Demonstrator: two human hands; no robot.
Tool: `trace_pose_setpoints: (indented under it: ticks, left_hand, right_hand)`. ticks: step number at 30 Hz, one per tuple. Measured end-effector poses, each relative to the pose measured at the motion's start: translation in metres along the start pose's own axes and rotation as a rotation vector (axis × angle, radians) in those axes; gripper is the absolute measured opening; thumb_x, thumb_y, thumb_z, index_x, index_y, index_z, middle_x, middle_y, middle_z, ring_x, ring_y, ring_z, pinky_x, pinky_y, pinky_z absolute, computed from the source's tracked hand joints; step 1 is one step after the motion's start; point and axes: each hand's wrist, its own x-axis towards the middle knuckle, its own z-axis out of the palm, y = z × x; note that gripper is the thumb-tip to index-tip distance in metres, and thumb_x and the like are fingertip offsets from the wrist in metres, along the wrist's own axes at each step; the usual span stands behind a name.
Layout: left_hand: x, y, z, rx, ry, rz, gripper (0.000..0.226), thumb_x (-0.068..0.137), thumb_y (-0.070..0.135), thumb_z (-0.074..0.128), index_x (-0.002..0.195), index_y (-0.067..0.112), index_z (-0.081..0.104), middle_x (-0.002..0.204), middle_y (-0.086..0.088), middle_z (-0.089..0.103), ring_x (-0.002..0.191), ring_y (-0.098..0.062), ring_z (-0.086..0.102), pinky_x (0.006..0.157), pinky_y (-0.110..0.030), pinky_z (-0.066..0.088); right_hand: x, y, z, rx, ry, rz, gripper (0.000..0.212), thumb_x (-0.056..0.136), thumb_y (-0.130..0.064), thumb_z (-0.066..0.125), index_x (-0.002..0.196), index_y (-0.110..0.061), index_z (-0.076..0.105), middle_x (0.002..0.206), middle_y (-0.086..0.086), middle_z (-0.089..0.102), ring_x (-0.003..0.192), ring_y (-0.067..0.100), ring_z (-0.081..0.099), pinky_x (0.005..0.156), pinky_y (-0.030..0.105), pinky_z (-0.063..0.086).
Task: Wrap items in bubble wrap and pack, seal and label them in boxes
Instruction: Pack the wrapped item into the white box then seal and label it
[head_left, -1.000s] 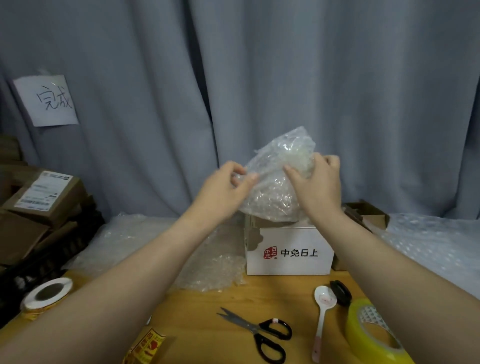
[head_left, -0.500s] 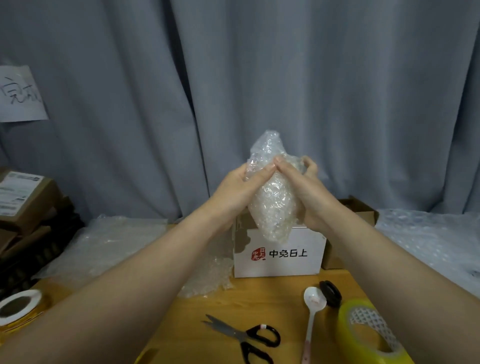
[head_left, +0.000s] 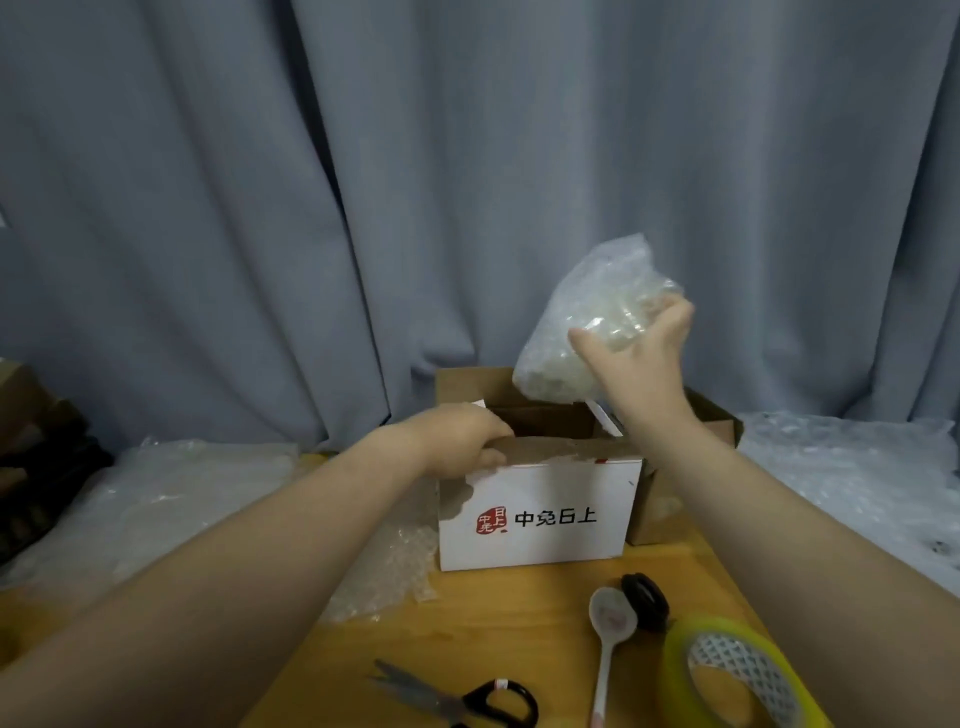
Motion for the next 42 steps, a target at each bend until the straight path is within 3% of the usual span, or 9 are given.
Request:
trace_pose_setpoints:
  ticks: [7,11,17,23,27,31,35,38,42]
  left_hand:
    - [-0.023,0.028,0.018,0.314,0.217,0.201,0.028,0.089,0.008,0.044,0.111,0.019,0.056,0.092,-0.002,0.064,0.088,-0.023,0.058,0.082,-0.038,0.046]
    - [-0.042,0.041,0.016,0.249,0.178,0.193,0.025,0.099,0.025,0.038,0.116,0.017,0.054,0.098,-0.004,0.063,0.094,-0.022,0.055,0.090,-0.036,0.040]
    - [-0.049,0.045,0.009,-0.001,-0.191,-0.070,0.043,0.086,0.066,0.041,0.107,0.028,0.041,0.097,0.001,0.047,0.101,-0.023,0.038,0.091,-0.038,0.035]
    - [-0.064,0.051,0.000,0.471,0.174,-0.144,0.061,0.098,0.052,0.015,0.109,0.021,0.067,0.113,0.000,0.057,0.111,-0.020,0.037,0.097,-0.043,0.022]
    - [-0.078,0.033,0.010,0.494,0.108,-0.241,0.056,0.094,0.061,0.024,0.083,0.024,0.065,0.091,0.003,0.066,0.103,-0.016,0.051,0.114,-0.047,0.008]
    - [-0.086,0.030,0.035,0.050,-0.042,-0.280,0.061,0.089,0.068,0.028,0.140,0.037,0.040,0.149,-0.005,0.038,0.137,-0.025,0.033,0.113,-0.047,0.022]
    - [-0.090,0.033,0.071,0.036,0.079,-0.344,0.058,0.087,0.065,0.041,0.137,0.036,0.036,0.157,0.000,0.015,0.146,-0.027,0.003,0.112,-0.063,0.005]
    - [-0.094,0.031,0.088,0.183,0.261,-0.316,0.046,0.087,0.059,0.049,0.121,0.028,0.049,0.149,0.000,0.033,0.142,-0.028,0.020,0.112,-0.059,0.012]
    - [-0.104,0.007,0.096,0.349,0.492,-0.203,0.036,0.066,0.050,0.076,0.087,0.023,0.065,0.105,-0.003,0.066,0.105,-0.030,0.060,0.093,-0.059,0.043]
  right_hand:
    - [-0.029,0.028,0.014,-0.234,-0.377,-0.189,0.056,0.076,-0.011,0.074,0.108,-0.016,0.028,0.113,0.003,0.035,0.103,0.015,0.037,0.080,0.012,0.030]
    - [-0.045,0.031,0.010,-0.242,-0.274,-0.143,0.055,0.077,-0.013,0.075,0.112,-0.011,0.033,0.115,0.004,0.036,0.105,0.017,0.041,0.086,0.021,0.032]
    - [-0.069,0.026,0.005,-0.224,-0.054,-0.022,0.053,0.081,-0.012,0.072,0.119,-0.006,0.035,0.115,0.002,0.031,0.092,0.012,0.040,0.074,0.013,0.030]
    - [-0.079,0.035,-0.006,-0.167,-0.022,0.100,0.035,0.076,-0.012,0.069,0.102,-0.013,0.046,0.111,0.003,0.043,0.090,0.016,0.046,0.076,0.030,0.040]
    - [-0.083,0.029,-0.008,-0.186,-0.075,-0.048,0.027,0.076,-0.001,0.065,0.090,-0.016,0.048,0.104,-0.002,0.047,0.097,0.020,0.050,0.079,0.024,0.041]
    - [-0.086,0.009,0.004,-0.125,0.040,-0.287,0.033,0.073,0.011,0.061,0.090,-0.015,0.051,0.124,-0.002,0.035,0.120,0.019,0.037,0.093,0.000,0.023]
    - [-0.084,-0.008,0.020,-0.227,-0.052,-0.427,0.031,0.073,0.009,0.061,0.097,-0.010,0.058,0.137,0.012,0.035,0.129,0.028,0.032,0.098,0.010,0.026]
    - [-0.094,0.004,0.027,-0.503,-0.286,-0.495,0.033,0.074,0.005,0.060,0.102,-0.012,0.058,0.138,0.014,0.038,0.128,0.033,0.033,0.089,0.035,0.045]
    - [-0.100,0.034,0.019,-0.695,-0.440,-0.243,0.040,0.085,-0.006,0.055,0.123,-0.019,0.051,0.137,0.008,0.037,0.127,0.029,0.033,0.091,0.038,0.044]
